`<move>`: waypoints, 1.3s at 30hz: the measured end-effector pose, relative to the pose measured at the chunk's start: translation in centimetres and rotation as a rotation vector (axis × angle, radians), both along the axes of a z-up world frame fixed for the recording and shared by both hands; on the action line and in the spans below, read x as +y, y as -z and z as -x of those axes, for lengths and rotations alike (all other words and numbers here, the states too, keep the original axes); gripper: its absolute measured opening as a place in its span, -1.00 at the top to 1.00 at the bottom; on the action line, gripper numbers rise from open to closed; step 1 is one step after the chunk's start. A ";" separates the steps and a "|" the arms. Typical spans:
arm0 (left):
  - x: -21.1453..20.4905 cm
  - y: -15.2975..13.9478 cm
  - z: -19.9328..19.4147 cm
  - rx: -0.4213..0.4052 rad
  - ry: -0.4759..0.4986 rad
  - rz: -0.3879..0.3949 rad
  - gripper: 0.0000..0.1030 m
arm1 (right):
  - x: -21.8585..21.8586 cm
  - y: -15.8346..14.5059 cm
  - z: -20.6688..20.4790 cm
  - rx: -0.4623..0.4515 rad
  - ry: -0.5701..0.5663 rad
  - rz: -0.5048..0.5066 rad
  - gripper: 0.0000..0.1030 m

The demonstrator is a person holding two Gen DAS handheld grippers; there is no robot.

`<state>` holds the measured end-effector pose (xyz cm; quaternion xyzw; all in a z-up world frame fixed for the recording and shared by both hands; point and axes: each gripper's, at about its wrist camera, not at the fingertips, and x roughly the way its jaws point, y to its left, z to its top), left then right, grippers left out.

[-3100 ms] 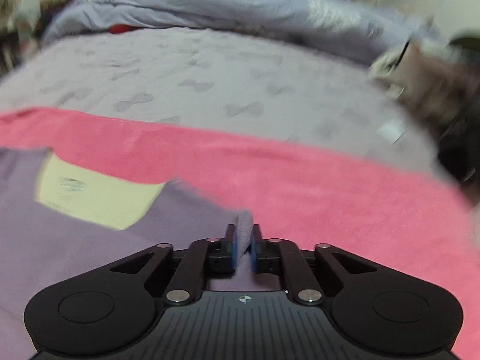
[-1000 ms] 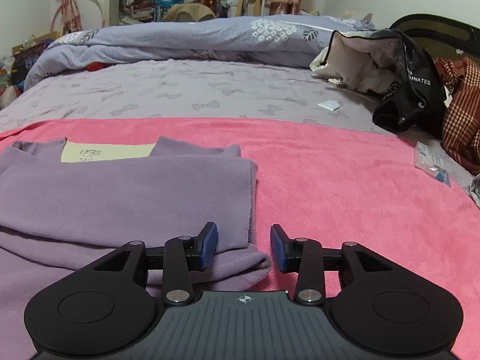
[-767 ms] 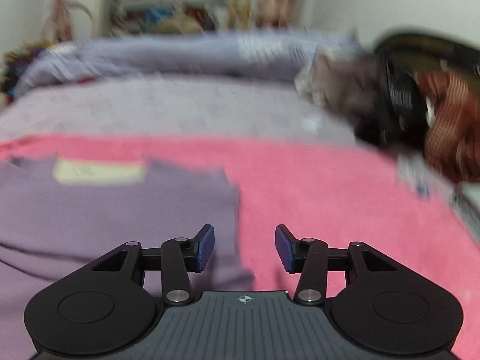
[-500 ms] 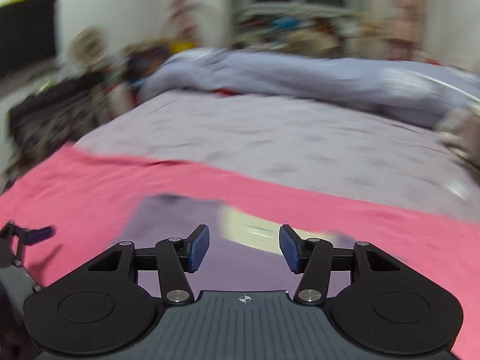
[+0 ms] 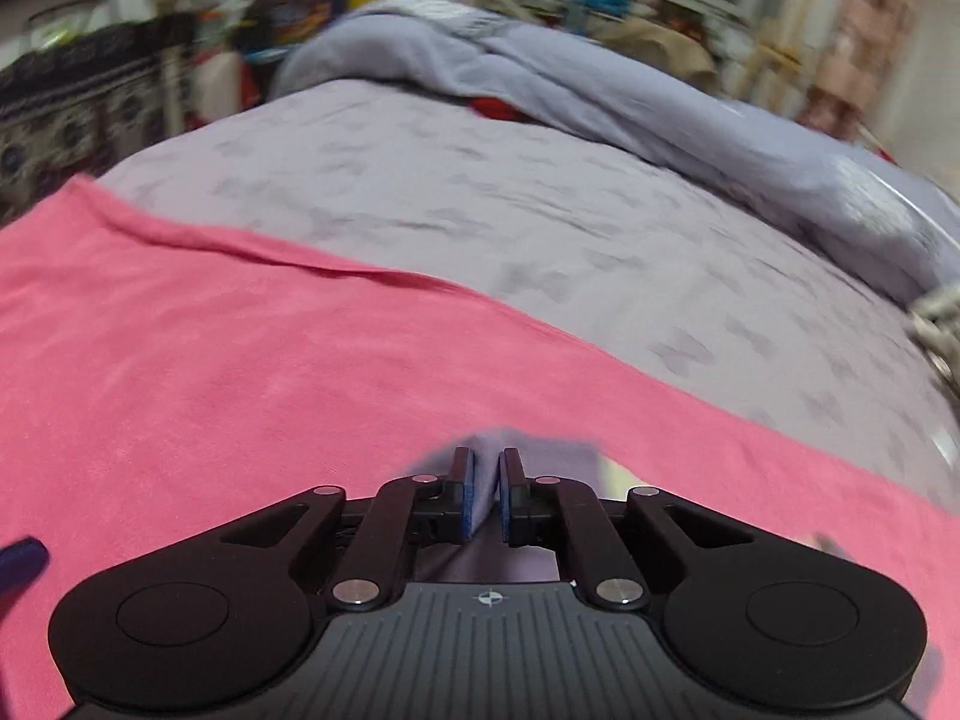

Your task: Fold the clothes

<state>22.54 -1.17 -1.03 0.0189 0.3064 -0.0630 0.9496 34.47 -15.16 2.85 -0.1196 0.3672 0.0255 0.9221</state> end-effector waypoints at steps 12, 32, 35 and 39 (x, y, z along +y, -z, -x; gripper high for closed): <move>-0.5 -0.1 0.1 -0.014 -0.001 -0.014 -0.97 | 3.1 -1.4 0.2 0.009 -0.210 -0.006 -0.02; -0.2 -0.1 -0.2 -0.018 0.015 0.007 -0.97 | -4.2 0.0 2.0 0.133 -0.063 -0.010 -0.06; -0.1 -0.1 -0.2 -0.018 0.015 0.007 -0.97 | -3.7 -0.7 1.7 0.111 -0.108 -0.027 -0.09; -0.2 -0.1 -0.1 -0.019 0.015 0.007 -0.97 | -1.8 -0.9 0.1 0.158 -0.230 -0.069 -0.38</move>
